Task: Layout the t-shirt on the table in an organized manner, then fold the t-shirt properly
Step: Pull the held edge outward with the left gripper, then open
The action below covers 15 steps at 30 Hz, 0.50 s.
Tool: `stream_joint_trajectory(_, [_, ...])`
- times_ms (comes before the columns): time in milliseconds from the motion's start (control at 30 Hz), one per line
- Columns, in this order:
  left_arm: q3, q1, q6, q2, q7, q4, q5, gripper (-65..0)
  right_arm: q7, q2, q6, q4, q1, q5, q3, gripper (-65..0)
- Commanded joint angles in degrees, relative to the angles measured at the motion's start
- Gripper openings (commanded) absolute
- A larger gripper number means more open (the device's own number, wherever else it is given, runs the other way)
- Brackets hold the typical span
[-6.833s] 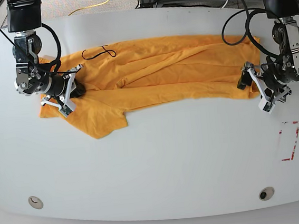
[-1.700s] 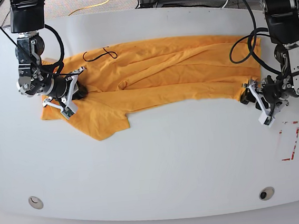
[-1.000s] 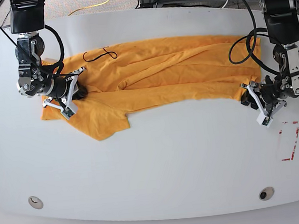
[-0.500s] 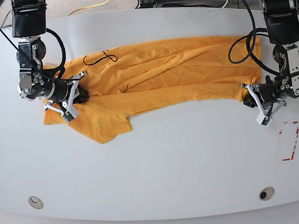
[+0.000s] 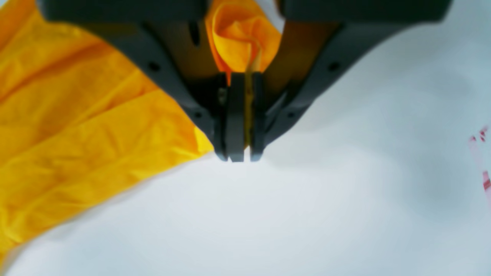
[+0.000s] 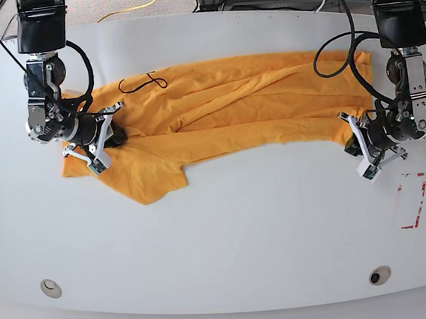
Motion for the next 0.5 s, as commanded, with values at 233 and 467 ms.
stream_joint_trajectory(233, [-1.02, 1.64, 0.12, -1.88, 4.46, 9.73, -0.37, -64.6, -1.98, 0.62, -0.32, 0.06, 0.11, -1.48, 0.08, -57.9])
stream_joint_trajectory(467, [-3.04, 5.68, 0.12, -2.06, 6.13, 13.95, -0.37, -64.6, -1.98, 0.62, -0.32, 0.06, 0.11, -1.48, 0.08, -57.9])
